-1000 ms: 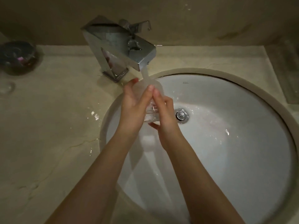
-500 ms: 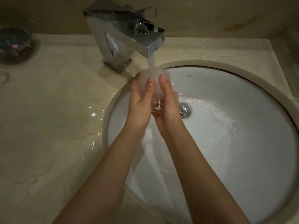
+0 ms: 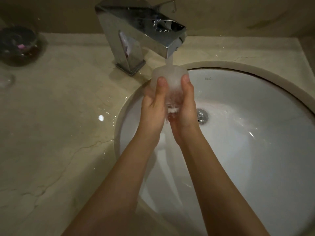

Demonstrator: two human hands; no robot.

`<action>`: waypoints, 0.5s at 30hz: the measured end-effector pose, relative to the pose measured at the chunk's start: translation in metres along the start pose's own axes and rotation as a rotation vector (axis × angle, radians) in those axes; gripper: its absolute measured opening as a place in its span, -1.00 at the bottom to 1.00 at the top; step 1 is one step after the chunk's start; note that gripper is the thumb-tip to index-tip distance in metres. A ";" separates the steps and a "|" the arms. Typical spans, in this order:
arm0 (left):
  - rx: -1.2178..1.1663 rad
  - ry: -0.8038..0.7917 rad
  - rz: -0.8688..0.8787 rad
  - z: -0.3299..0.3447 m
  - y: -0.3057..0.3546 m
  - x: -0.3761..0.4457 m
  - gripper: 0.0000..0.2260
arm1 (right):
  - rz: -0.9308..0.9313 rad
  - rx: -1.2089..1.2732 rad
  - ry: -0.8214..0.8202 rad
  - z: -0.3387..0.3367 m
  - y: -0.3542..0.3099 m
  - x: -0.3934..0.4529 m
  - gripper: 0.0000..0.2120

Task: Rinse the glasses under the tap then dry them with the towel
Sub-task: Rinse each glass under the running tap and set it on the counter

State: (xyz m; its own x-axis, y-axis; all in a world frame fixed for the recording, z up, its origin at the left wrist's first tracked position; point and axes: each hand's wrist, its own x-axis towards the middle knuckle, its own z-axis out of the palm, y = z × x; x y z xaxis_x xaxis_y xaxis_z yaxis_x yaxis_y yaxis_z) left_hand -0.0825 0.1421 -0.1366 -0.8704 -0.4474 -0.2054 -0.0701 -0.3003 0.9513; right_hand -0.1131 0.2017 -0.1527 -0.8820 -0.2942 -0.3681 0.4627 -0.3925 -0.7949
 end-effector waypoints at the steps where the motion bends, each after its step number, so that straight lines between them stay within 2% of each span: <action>1: 0.016 0.010 0.004 -0.001 -0.001 0.000 -0.45 | 0.002 -0.022 -0.014 -0.001 0.001 -0.001 -0.67; 4: 0.064 0.037 0.003 -0.001 -0.001 0.000 -0.41 | -0.016 -0.161 0.014 0.002 0.000 -0.001 -0.76; 6: 0.057 0.036 -0.023 -0.003 -0.001 0.001 -0.46 | 0.026 -0.198 0.114 0.005 -0.002 -0.001 -0.47; 7: 0.043 0.033 -0.046 -0.005 -0.001 0.003 -0.51 | 0.030 -0.156 0.132 0.004 -0.001 0.001 -0.40; 11: 0.059 0.004 -0.086 -0.006 0.004 0.002 -0.58 | -0.002 -0.059 0.073 0.001 0.004 0.003 -0.57; 15: 0.100 0.008 -0.009 -0.006 0.006 -0.002 -0.58 | -0.022 -0.168 0.066 0.004 0.004 0.002 -0.36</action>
State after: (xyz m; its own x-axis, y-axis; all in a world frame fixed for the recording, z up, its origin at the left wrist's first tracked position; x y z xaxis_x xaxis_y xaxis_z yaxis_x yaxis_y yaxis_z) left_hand -0.0783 0.1363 -0.1317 -0.8659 -0.4516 -0.2151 -0.1265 -0.2184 0.9676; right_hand -0.1130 0.1957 -0.1548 -0.8985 -0.2272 -0.3757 0.4262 -0.2455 -0.8707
